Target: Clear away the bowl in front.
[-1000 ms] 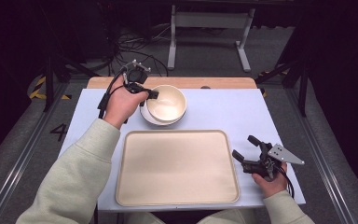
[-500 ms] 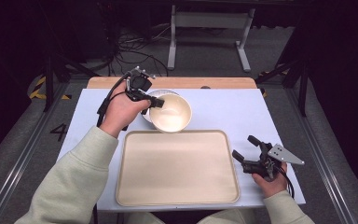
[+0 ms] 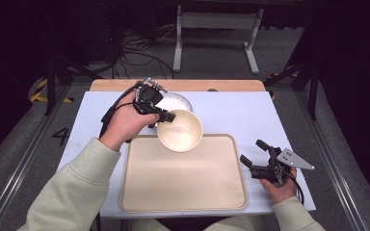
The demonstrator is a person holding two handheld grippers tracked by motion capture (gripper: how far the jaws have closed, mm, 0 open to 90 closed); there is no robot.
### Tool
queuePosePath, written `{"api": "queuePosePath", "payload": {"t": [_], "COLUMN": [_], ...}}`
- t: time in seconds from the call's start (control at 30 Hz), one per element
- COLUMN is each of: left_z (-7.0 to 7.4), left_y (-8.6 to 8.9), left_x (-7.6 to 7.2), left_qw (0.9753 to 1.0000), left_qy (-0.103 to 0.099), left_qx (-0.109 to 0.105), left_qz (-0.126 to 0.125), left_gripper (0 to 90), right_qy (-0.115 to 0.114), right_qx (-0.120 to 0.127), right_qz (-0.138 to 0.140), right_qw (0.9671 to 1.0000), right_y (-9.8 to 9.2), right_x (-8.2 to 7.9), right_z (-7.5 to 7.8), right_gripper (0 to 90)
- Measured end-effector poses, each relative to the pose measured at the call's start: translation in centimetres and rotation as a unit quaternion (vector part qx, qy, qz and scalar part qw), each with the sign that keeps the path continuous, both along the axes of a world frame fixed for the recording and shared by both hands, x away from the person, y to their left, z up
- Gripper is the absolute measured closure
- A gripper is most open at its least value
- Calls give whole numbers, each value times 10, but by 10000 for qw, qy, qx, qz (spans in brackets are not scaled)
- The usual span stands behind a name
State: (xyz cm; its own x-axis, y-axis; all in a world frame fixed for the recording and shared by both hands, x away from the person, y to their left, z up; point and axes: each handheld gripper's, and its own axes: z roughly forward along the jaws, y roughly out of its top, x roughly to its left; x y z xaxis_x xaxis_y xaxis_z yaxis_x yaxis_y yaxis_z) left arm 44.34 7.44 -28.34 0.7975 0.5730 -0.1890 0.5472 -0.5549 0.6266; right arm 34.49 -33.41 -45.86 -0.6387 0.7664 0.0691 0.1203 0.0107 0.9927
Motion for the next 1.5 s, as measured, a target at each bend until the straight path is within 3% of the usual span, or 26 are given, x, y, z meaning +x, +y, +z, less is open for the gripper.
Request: {"api": "queuePosePath", "payload": {"t": [0.37,0.73,1.37,1.5], "left_z": [-20,-39,-72,-77], "left_y": [-9,-18,-35,-37], "left_x": [-8,-12,-17,-19], "left_qw": [9994,9985,9947,9947], "left_qy": [128,285,512,599], "left_qx": [171,332,648,619], "left_qz": [-275,-342,-610,-568], "left_gripper": [812,813,812,812], "right_qy": [-2,3,6,3], "right_qx": [-5,5,7,6], "right_qz": [-3,-10,-13,-9], "right_qw": [10000,10000,10000,10000], "right_y": [0,0,0,0], "right_x": [0,0,0,0], "right_z": [0,0,0,0], "right_gripper": [69,69,69,69]}}
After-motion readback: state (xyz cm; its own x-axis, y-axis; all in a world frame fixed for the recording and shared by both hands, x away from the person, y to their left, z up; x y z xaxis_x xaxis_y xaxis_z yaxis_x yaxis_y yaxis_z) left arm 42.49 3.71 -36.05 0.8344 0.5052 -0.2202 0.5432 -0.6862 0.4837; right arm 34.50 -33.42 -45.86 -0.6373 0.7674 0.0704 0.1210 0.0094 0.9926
